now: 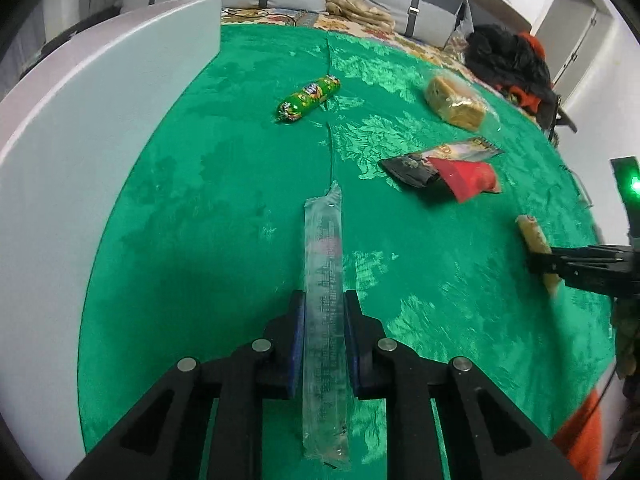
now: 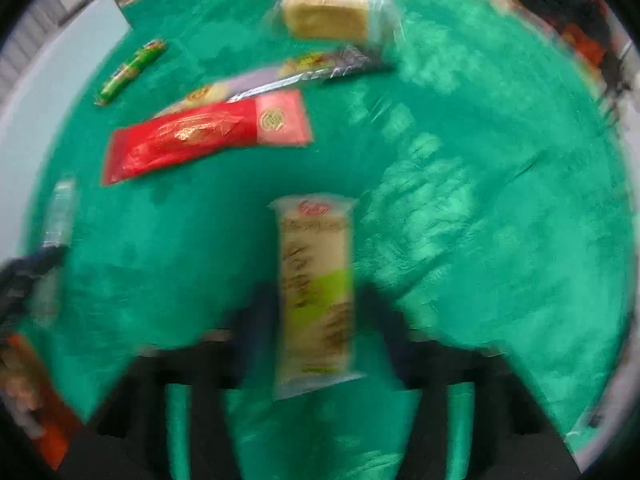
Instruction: Organize snacks
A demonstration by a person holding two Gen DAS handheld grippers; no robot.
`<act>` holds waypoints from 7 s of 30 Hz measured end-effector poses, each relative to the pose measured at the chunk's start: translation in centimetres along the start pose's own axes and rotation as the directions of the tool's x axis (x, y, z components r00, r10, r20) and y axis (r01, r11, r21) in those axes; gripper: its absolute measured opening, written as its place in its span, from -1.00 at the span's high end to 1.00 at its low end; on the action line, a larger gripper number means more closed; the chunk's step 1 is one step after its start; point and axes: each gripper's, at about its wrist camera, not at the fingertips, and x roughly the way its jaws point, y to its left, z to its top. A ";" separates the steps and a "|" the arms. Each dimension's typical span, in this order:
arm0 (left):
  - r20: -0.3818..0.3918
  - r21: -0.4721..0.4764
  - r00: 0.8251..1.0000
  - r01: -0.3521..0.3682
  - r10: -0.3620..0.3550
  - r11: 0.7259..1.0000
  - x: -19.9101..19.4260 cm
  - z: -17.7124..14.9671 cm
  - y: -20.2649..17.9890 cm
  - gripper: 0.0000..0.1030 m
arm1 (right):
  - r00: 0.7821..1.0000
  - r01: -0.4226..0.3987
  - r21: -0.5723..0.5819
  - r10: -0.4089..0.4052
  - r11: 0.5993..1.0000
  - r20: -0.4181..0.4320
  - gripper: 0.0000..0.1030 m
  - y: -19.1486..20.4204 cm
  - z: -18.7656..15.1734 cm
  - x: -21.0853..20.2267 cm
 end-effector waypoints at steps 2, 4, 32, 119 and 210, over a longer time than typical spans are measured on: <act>0.018 -0.026 1.000 0.023 -0.022 0.999 -1.1 -0.4 0.4 0.66 | 1.000 -0.019 0.013 0.019 1.000 -0.011 0.39 0.0 -0.2 -0.4; 0.040 -0.059 0.998 0.053 -0.051 0.997 -2.2 -0.6 0.8 0.66 | 1.000 -0.021 0.003 0.021 1.000 0.022 0.39 0.5 -0.3 -1.9; 0.263 -0.460 0.865 -0.278 0.428 0.843 -20.5 -0.3 22.4 -0.62 | 0.724 -0.389 -0.322 0.503 0.863 0.472 -0.47 26.5 8.2 -21.7; 0.119 0.062 0.971 -0.215 0.207 0.975 4.9 3.3 -1.1 -1.00 | 0.922 0.023 0.198 -0.098 0.980 0.375 -0.78 -5.3 -6.1 0.3; 0.121 0.024 0.964 -0.243 0.238 0.970 4.2 3.1 2.2 -1.00 | 0.922 0.029 0.204 -0.106 0.978 0.373 -0.88 -5.2 -6.0 0.5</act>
